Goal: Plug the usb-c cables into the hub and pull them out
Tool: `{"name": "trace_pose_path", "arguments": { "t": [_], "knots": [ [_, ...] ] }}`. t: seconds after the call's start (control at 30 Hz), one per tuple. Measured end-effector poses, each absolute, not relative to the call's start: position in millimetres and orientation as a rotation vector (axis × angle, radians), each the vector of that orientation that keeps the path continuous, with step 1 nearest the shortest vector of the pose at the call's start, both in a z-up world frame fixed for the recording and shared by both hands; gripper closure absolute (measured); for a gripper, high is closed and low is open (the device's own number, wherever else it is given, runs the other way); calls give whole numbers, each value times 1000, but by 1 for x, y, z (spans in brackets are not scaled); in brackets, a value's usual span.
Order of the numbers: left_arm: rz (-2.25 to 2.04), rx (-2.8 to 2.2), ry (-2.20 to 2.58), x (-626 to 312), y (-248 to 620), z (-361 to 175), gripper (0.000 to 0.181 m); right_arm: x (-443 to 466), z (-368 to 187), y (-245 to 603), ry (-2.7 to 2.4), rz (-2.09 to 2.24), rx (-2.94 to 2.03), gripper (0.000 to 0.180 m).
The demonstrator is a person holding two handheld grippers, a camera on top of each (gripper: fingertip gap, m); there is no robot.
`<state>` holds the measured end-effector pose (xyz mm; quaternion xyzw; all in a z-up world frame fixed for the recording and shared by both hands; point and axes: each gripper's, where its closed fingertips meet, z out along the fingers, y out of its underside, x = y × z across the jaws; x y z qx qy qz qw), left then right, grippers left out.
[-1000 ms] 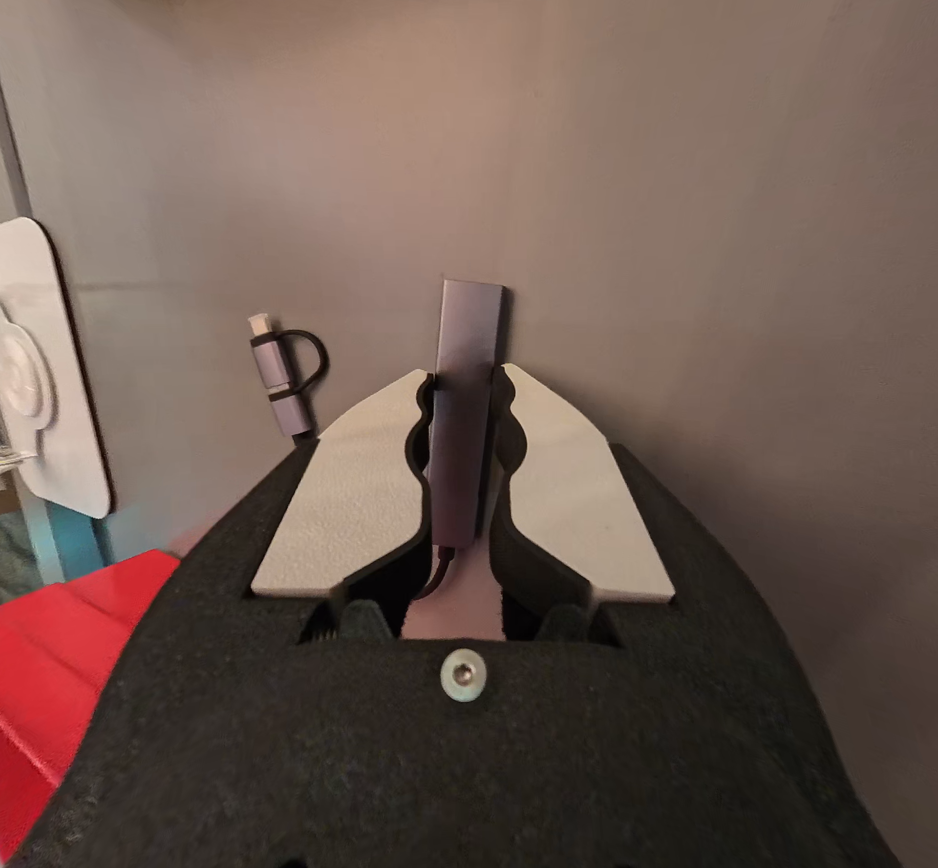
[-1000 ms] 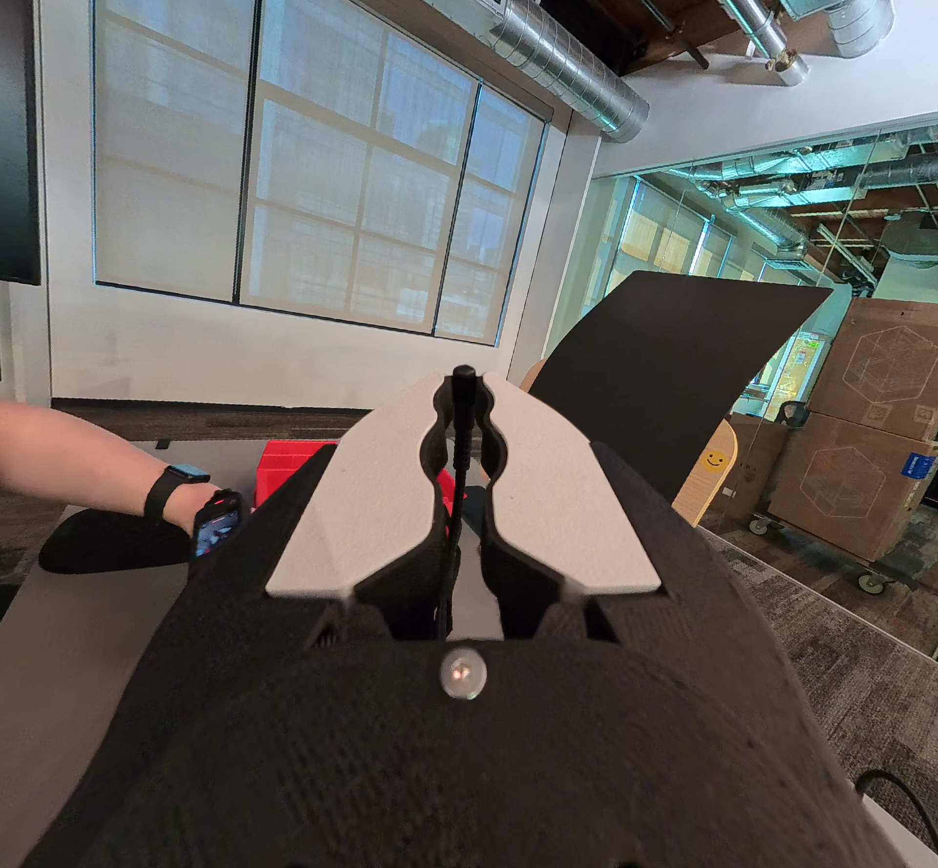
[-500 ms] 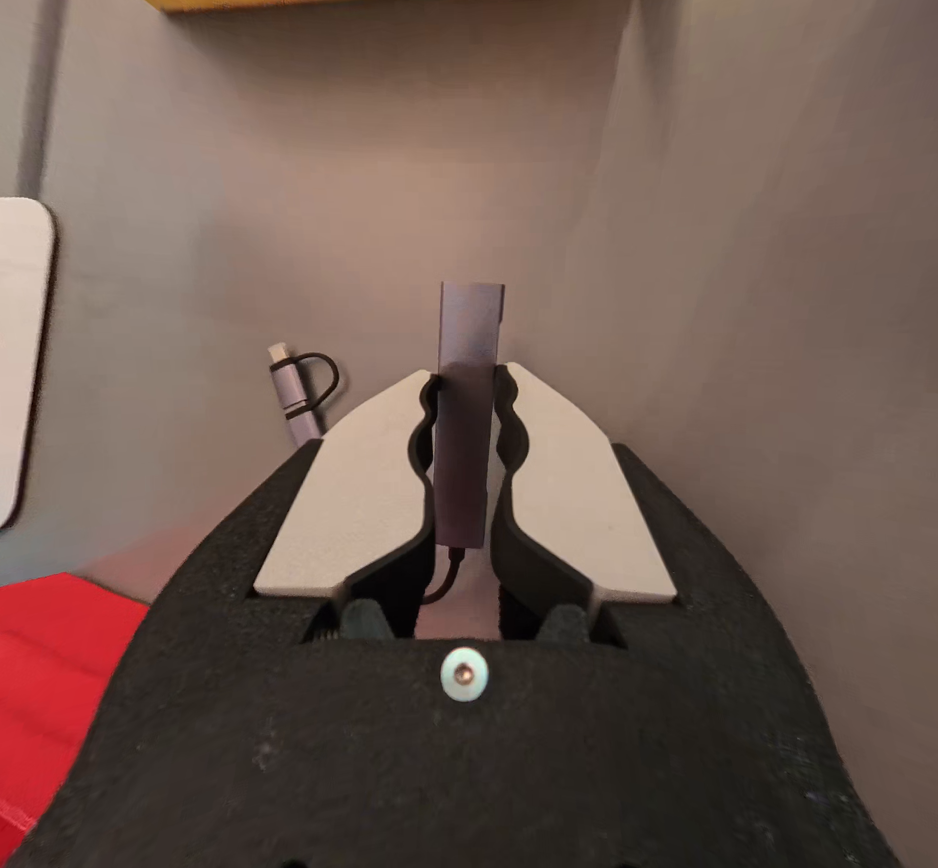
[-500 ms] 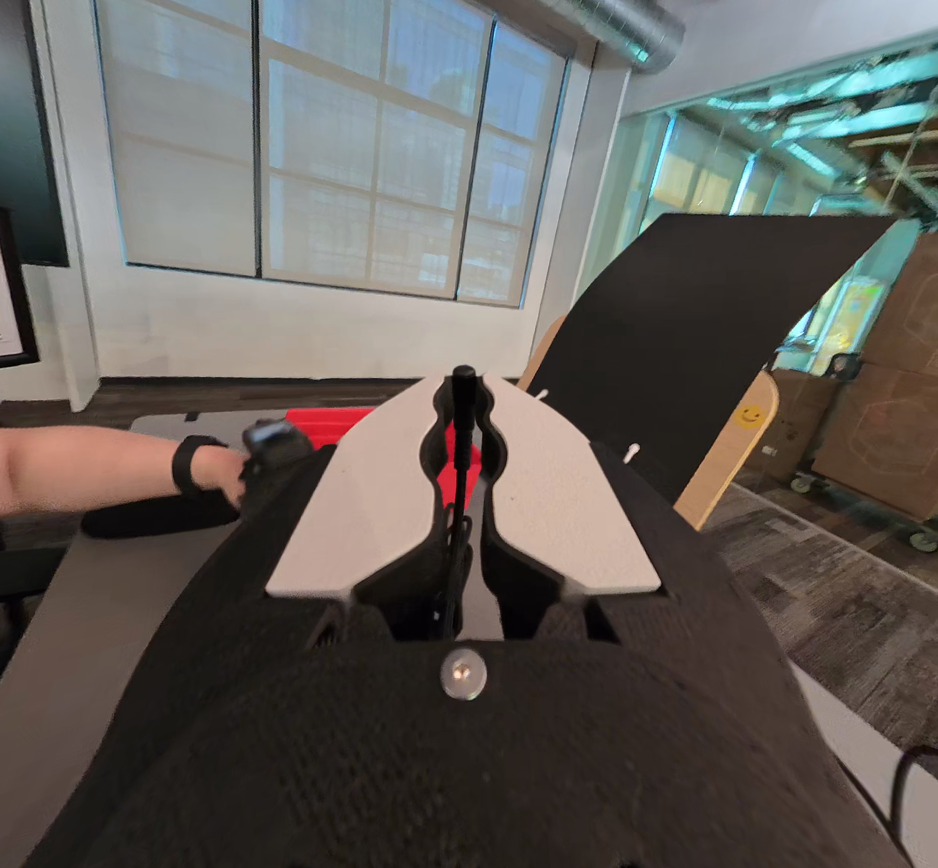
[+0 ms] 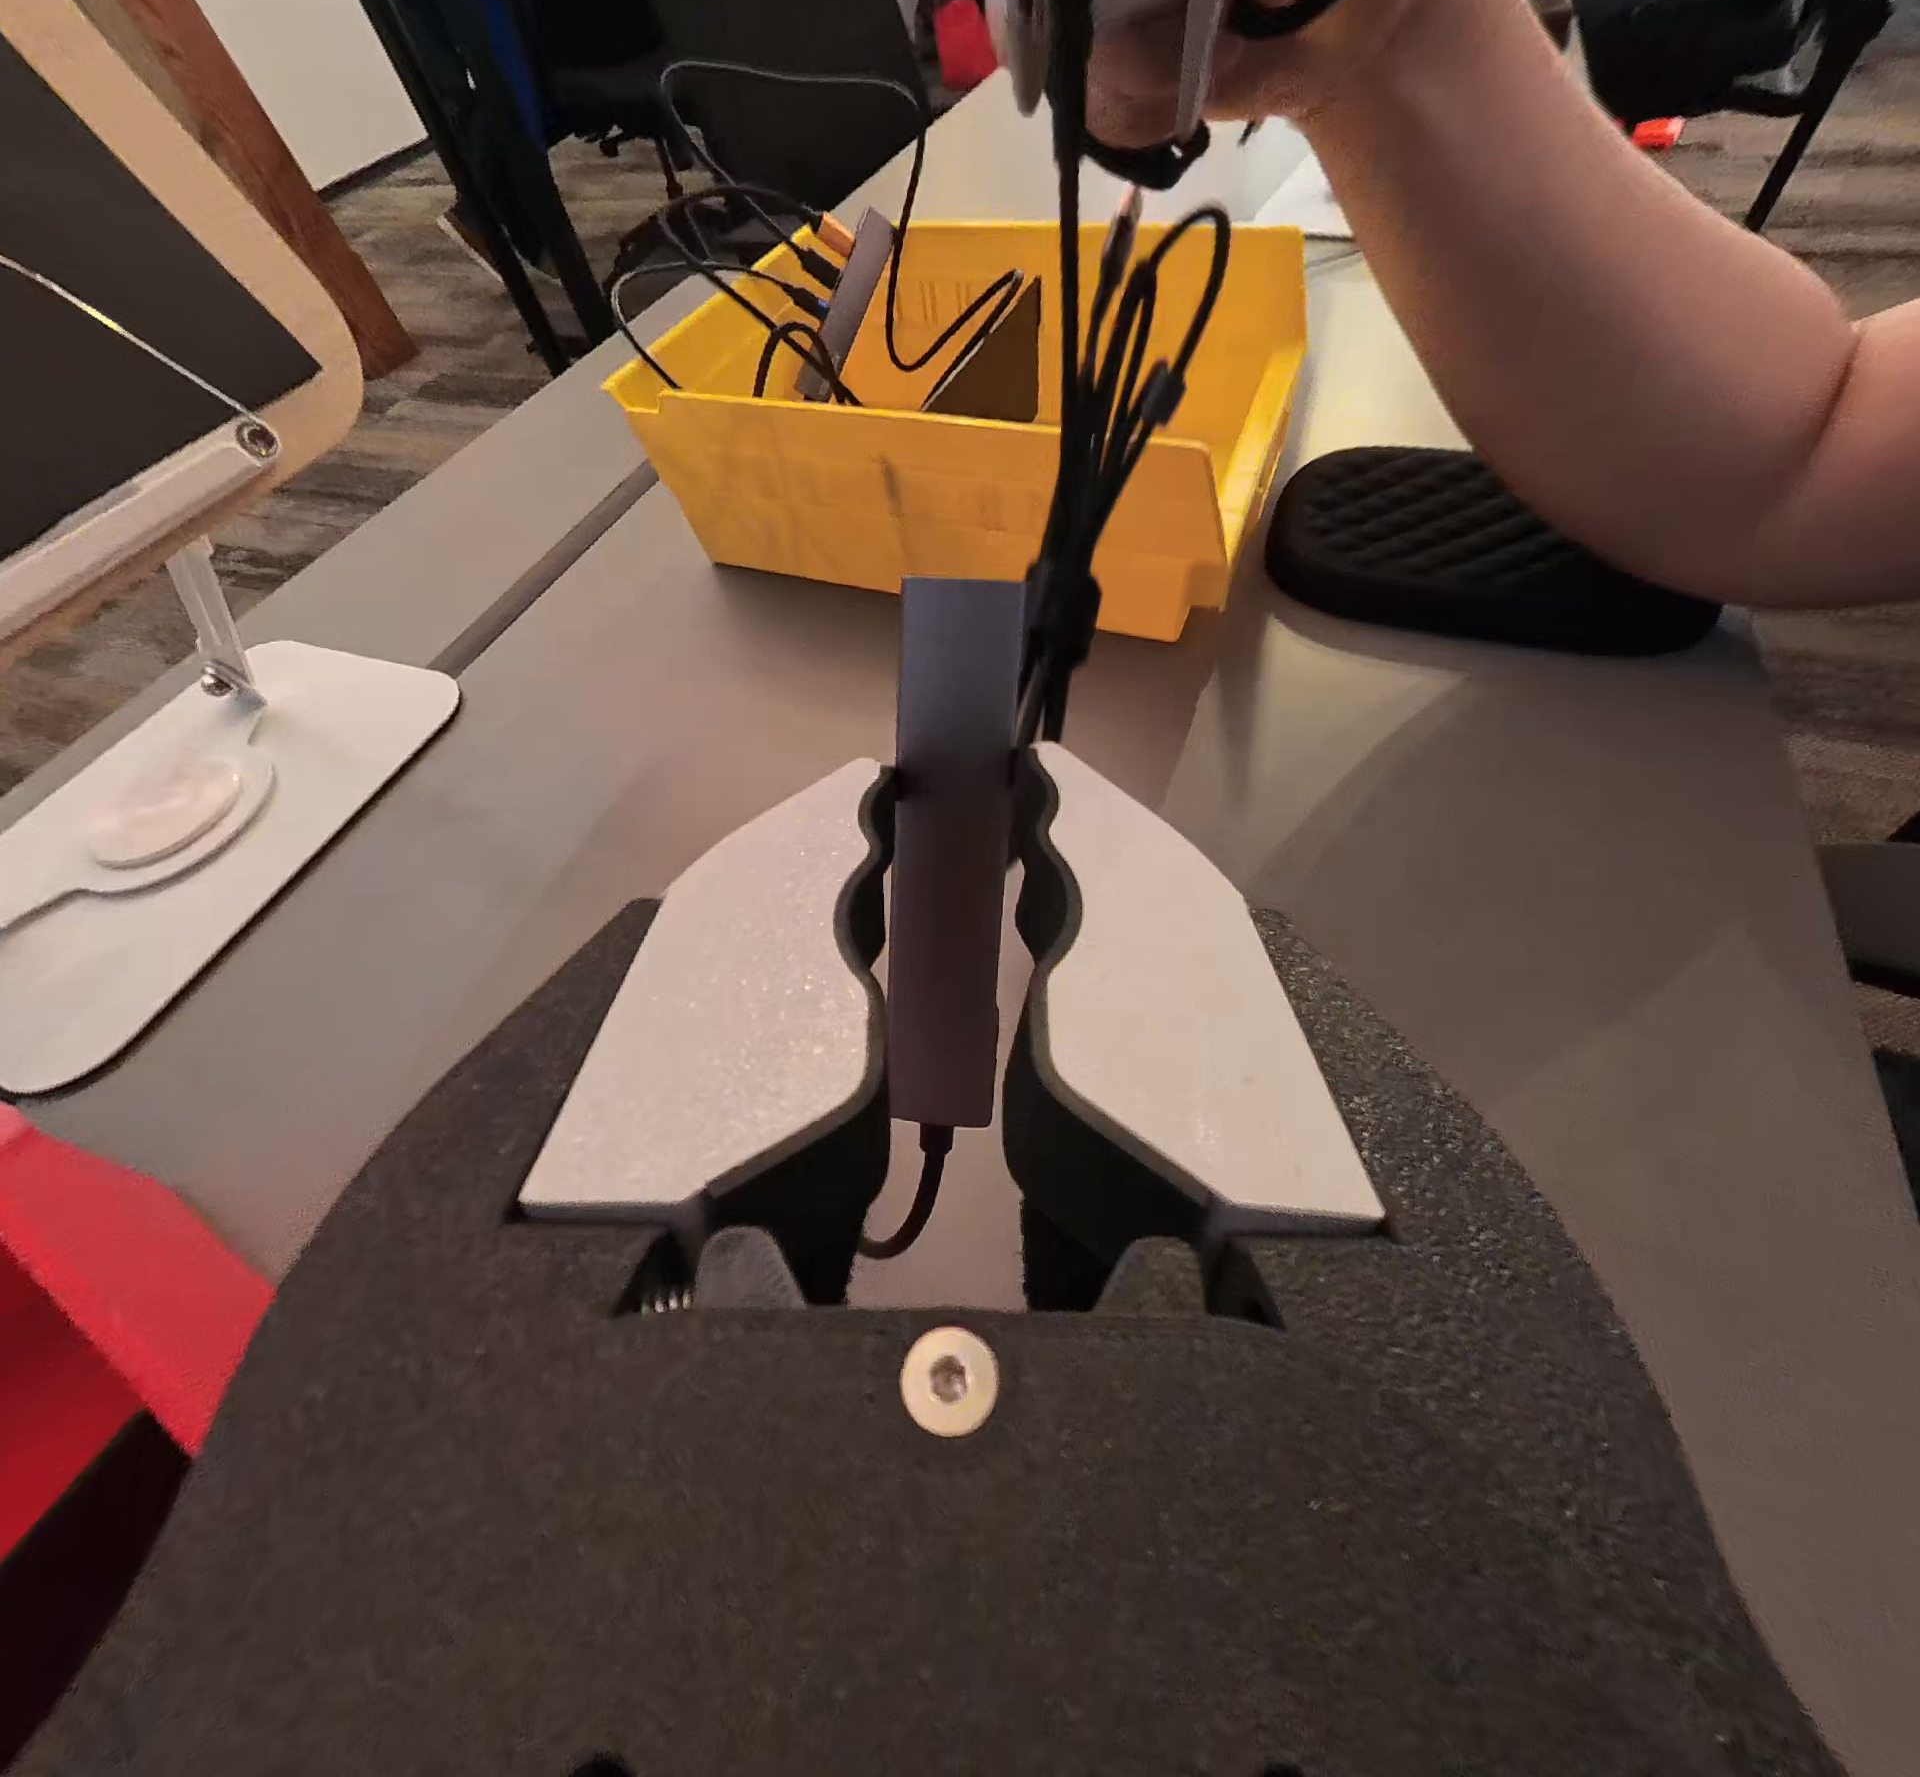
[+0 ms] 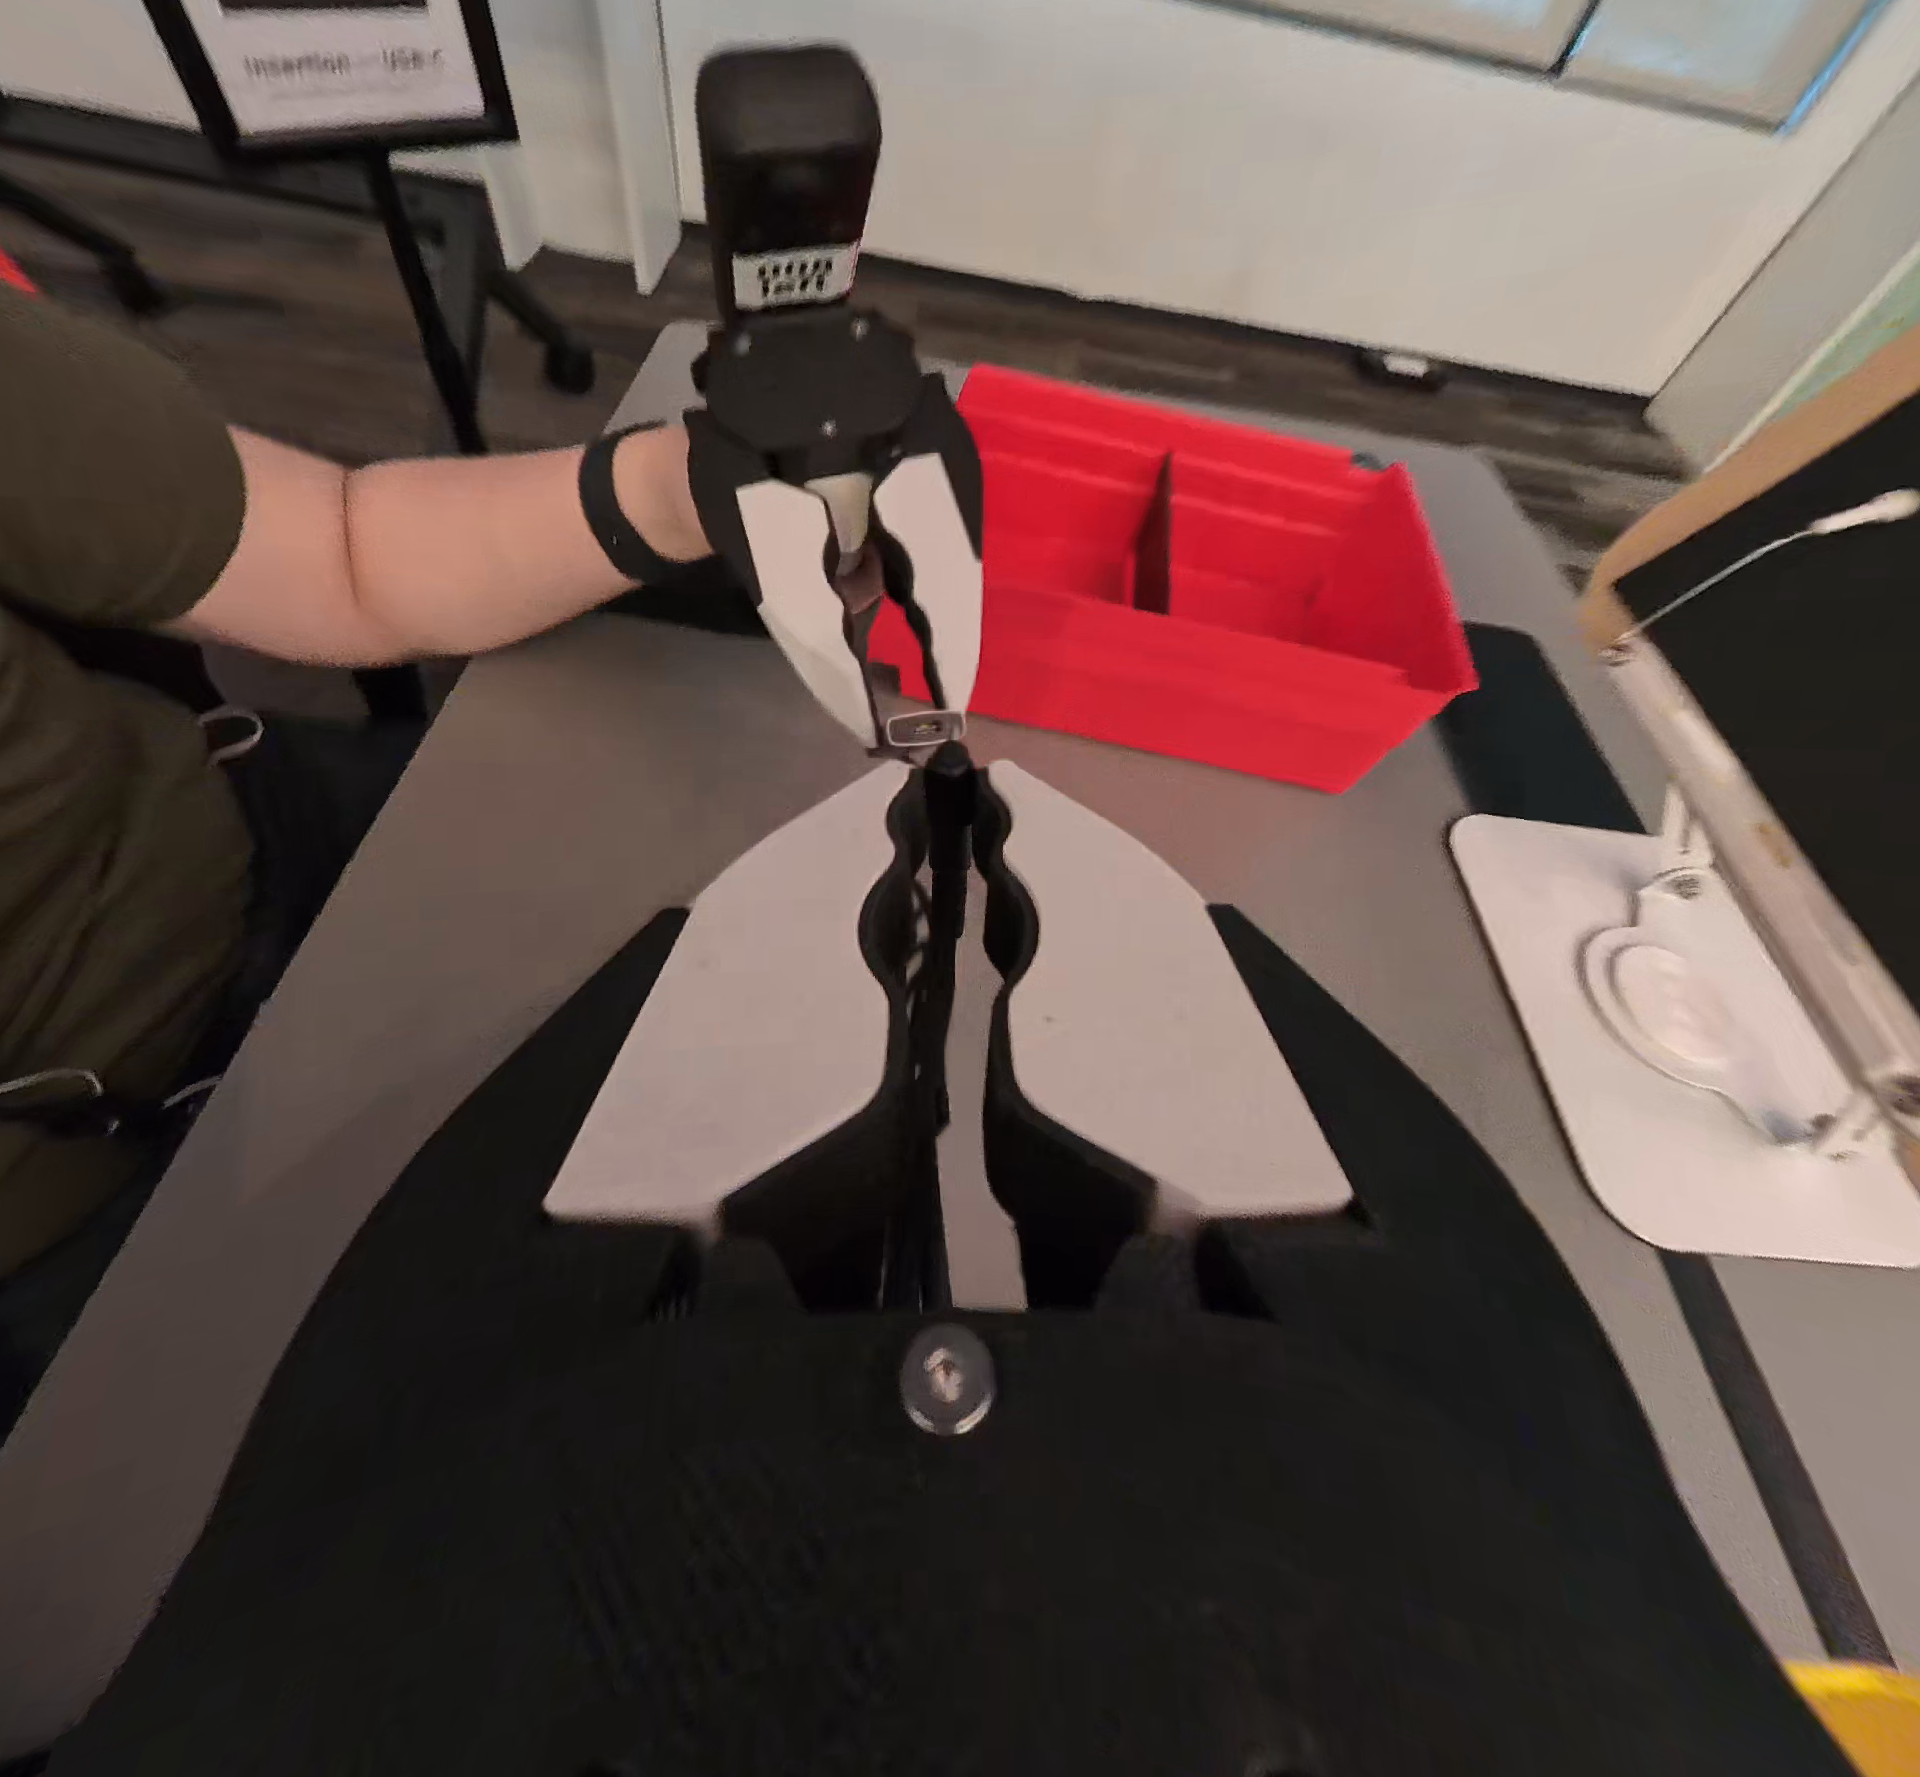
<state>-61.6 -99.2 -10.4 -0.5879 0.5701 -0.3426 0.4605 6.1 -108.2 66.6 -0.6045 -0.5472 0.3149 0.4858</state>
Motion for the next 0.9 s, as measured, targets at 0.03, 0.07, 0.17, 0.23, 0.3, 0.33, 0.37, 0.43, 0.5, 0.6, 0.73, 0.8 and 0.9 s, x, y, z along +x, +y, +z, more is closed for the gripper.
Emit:
{"name": "trace_pose_path", "arguments": {
  "t": [0.03,0.07,0.17,0.23,0.3,0.33,0.37,0.43,0.5,0.6,0.73,0.8,0.9],
  "knots": [
    [-825,-1453,1410,-62,-100,-13,160,-1,59,-108,-1368,759,-1482,171],
    [-813,-1451,1422,-61,-103,-15,160,-8,51,-110,-1401,760,-1491,171],
    [-805,-1433,1461,-61,-112,-18,160,-24,37,-114,-1468,777,-1508,171],
    [-785,-1415,1489,-62,-117,-20,160,-30,28,-118,-1519,776,-1531,171],
    [-767,-1405,1532,-63,-122,-25,160,-33,21,-123,-1561,775,-1562,171],
    [-757,-1402,1550,-63,-124,-28,160,-33,18,-125,-1576,780,-1567,171],
    [-749,-1401,1558,-63,-124,-30,160,-34,17,-126,-1587,785,-1567,170],
    [-753,-1406,1574,-64,-126,-33,160,-34,17,-127,-1604,765,-1535,171],
    [-748,-1417,1582,-66,-126,-36,160,-35,14,-127,-1648,687,-1449,171],
    [-761,-1425,1586,-70,-128,-35,160,-38,7,-129,-1726,587,-1338,171],
    [-814,-1420,1595,-78,-135,-29,160,-42,-7,-122,-1785,444,-1251,171],
    [-832,-1421,1608,-82,-139,-29,160,-44,-10,-121,-1812,355,-1182,171],
    [-885,-1426,1643,-89,-148,-33,160,-49,-8,-123,-1839,201,-1050,171]
  ]
}}
